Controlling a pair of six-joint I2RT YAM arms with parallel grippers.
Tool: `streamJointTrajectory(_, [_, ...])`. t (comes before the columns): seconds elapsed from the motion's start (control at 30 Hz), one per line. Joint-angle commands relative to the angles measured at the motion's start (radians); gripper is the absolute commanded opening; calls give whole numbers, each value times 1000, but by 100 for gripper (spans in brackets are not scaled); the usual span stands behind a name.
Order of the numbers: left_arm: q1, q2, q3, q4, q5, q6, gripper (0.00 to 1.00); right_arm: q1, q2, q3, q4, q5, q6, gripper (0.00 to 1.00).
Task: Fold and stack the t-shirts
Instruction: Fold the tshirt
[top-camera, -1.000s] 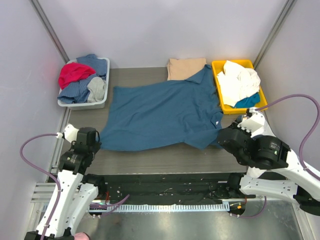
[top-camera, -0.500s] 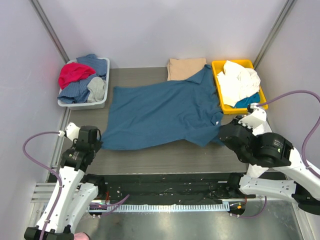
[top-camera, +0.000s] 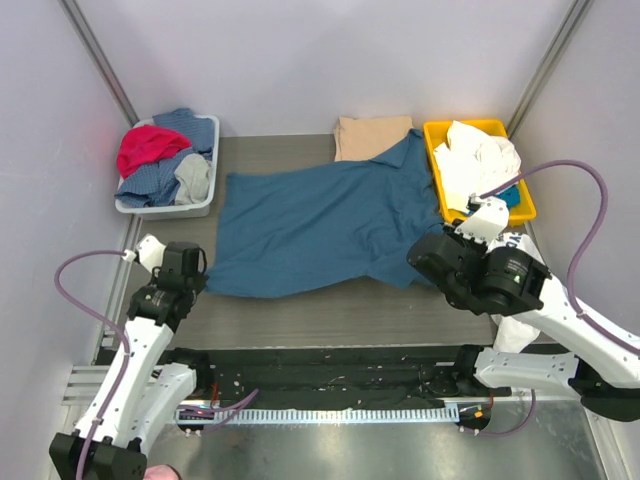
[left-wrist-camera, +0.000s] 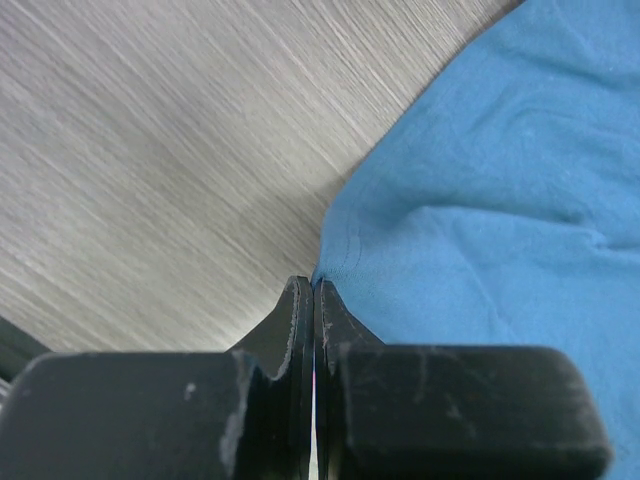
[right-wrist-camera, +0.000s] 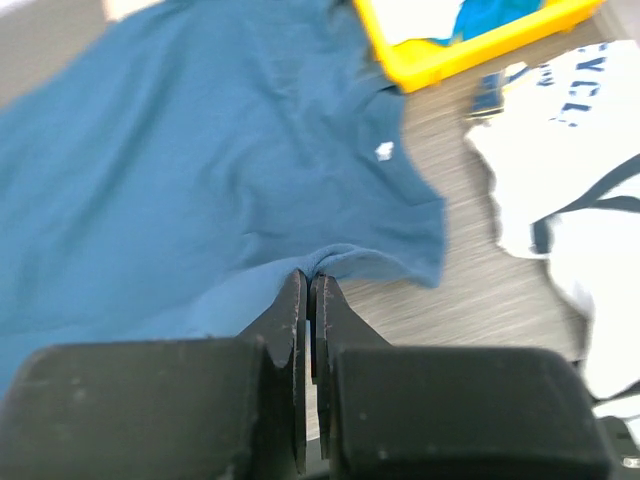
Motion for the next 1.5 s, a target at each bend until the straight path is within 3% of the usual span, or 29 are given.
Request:
streamJointTrajectory(0.0, [11,64,42,117,-72,37,0,-99,-3,-55,17,-8,-146,1])
streamJointTrajectory(0.37, [102,231,68,254,-15,92,0,-461,43,-175,376,-213,-539,1])
streamJointTrajectory(0.57, [119,296,74,315,19,107,0,-628,79,-236,516,-354,-621,1])
streamJointTrajectory(1.03, [119,556,170,461,71,114,0,-743,285,-195,746,-410,-710,1])
streamJointTrajectory(1.47, [119,754,307,514,80,157,0,-815,480,-72,837,-415,-725,1])
